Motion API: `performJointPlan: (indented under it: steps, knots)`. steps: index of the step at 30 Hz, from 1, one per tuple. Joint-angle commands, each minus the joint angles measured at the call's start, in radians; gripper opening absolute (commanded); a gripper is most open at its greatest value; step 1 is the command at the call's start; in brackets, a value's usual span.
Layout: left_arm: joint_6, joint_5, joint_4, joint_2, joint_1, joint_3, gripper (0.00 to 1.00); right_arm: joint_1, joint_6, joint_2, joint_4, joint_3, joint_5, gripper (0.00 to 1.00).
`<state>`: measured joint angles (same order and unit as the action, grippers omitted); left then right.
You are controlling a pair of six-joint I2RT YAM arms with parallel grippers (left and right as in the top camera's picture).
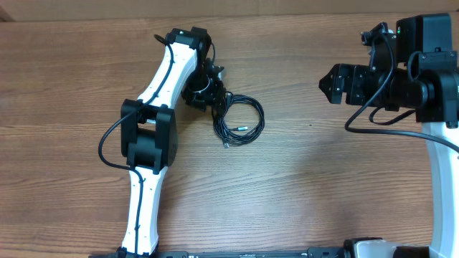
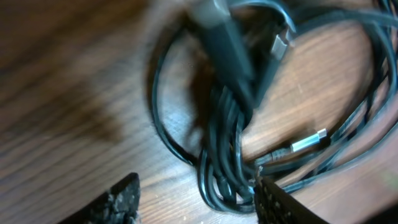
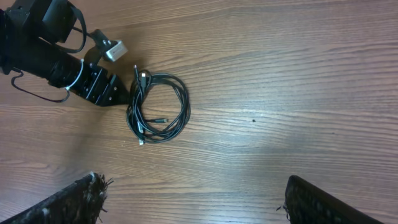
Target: Untangle cables
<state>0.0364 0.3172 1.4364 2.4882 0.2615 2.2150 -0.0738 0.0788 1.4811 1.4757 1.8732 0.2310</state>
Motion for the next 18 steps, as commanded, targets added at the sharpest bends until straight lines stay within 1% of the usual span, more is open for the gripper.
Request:
performJointPlan:
  steps: [1, 2, 5, 10, 13, 15, 18]
  knots:
    - [-0.299, -0.085, -0.006, -0.003, 0.007, 0.019, 0.56, -0.006, -0.010, 0.001, -0.007, 0.011, -0.006, 0.91]
    - [-0.331, -0.096, -0.010, -0.003, 0.011, 0.018, 0.56, -0.006, -0.010, 0.002, -0.007, 0.010, -0.006, 0.91]
    - [-0.362, -0.100, -0.029, -0.003, 0.031, 0.018, 0.56, -0.006, -0.010, 0.002, -0.009, -0.005, -0.007, 0.91]
    - [-0.374, -0.109, -0.059, -0.003, 0.069, 0.019, 0.57, -0.005, -0.010, 0.002, -0.007, -0.021, -0.045, 0.91]
    - [-0.373, -0.145, -0.074, -0.003, 0.077, 0.020, 0.57, -0.005, -0.010, 0.002, -0.008, -0.022, -0.051, 0.91]
    - [-0.340, -0.137, -0.077, -0.003, 0.068, 0.029, 0.57, -0.005, -0.010, 0.002, -0.008, -0.021, -0.051, 0.91]
    - [-0.248, -0.121, -0.071, -0.003, 0.042, 0.053, 0.57, -0.006, -0.010, 0.002, -0.008, -0.022, -0.051, 0.91]
